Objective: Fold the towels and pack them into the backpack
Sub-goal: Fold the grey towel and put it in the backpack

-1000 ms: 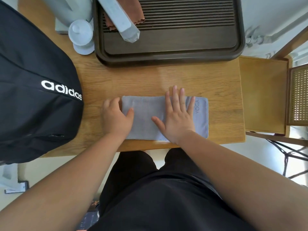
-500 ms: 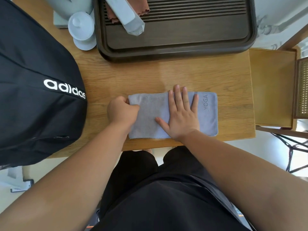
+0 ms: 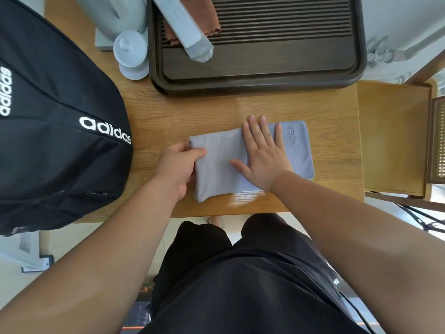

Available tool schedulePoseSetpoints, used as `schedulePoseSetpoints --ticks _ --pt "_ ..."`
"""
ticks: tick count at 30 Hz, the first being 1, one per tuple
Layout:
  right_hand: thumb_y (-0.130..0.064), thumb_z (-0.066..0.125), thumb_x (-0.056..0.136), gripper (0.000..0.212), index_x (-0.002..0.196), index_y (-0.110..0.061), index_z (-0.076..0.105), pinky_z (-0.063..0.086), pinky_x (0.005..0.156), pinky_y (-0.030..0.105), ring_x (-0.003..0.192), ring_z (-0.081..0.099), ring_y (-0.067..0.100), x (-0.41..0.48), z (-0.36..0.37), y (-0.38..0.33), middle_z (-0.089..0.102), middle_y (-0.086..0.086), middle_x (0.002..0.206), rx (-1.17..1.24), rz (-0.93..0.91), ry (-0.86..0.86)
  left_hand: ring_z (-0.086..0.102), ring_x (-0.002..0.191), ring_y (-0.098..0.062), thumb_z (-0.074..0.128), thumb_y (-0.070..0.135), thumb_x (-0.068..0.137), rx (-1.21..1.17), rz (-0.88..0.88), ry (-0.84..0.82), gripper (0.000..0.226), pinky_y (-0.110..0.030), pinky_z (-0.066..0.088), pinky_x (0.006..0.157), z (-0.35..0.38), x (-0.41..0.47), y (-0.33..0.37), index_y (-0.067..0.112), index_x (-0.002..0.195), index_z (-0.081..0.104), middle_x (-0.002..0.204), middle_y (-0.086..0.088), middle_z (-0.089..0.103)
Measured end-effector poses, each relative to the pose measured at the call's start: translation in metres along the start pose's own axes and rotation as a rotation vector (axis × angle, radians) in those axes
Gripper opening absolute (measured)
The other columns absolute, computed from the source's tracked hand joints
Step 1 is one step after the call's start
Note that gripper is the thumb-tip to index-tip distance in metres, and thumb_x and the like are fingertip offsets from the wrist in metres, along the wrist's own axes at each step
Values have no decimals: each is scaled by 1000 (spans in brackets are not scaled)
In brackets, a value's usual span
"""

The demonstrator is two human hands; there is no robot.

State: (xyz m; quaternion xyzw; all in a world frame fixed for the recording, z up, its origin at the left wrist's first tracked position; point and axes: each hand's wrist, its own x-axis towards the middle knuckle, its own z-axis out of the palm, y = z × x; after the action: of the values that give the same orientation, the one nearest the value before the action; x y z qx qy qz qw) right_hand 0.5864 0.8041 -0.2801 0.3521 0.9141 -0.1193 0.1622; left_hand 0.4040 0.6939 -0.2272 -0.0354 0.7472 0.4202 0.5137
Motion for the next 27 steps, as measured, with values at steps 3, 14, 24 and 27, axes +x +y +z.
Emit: schedulePoseSetpoints --ticks 3,14,24,27 --pt "-72 12 98 84 162 -19 -1 -6 124 53 154 -15 28 -9 -14 20 -8 6 169 116 70 73 66 75 -19 71 13 88 86 130 47 4 -31 49 61 11 -14 11 16 85 69 86 -4 74" --pt "-33 59 97 28 121 -21 70 48 96 42 110 56 22 -66 -22 124 65 -3 116 581 17 78 70 77 -30 69 30 78 371 393 65 14 -56 61 67 129 -50 34 17 75 63 74 -6 68" --pt "-28 54 97 78 158 -40 7 47 104 37 125 57 19 -74 -38 156 57 -1 143 942 74 -269 67 79 -18 71 31 88 613 379 50 15 -44 58 79 237 -25 10 19 82 64 79 3 67" --pt "-29 56 96 82 155 -50 3 49 103 41 126 57 20 -72 -34 157 59 3 139 975 74 -243 68 83 -20 61 32 93 635 342 7 15 -46 57 84 236 -20 8 22 87 69 81 2 71"
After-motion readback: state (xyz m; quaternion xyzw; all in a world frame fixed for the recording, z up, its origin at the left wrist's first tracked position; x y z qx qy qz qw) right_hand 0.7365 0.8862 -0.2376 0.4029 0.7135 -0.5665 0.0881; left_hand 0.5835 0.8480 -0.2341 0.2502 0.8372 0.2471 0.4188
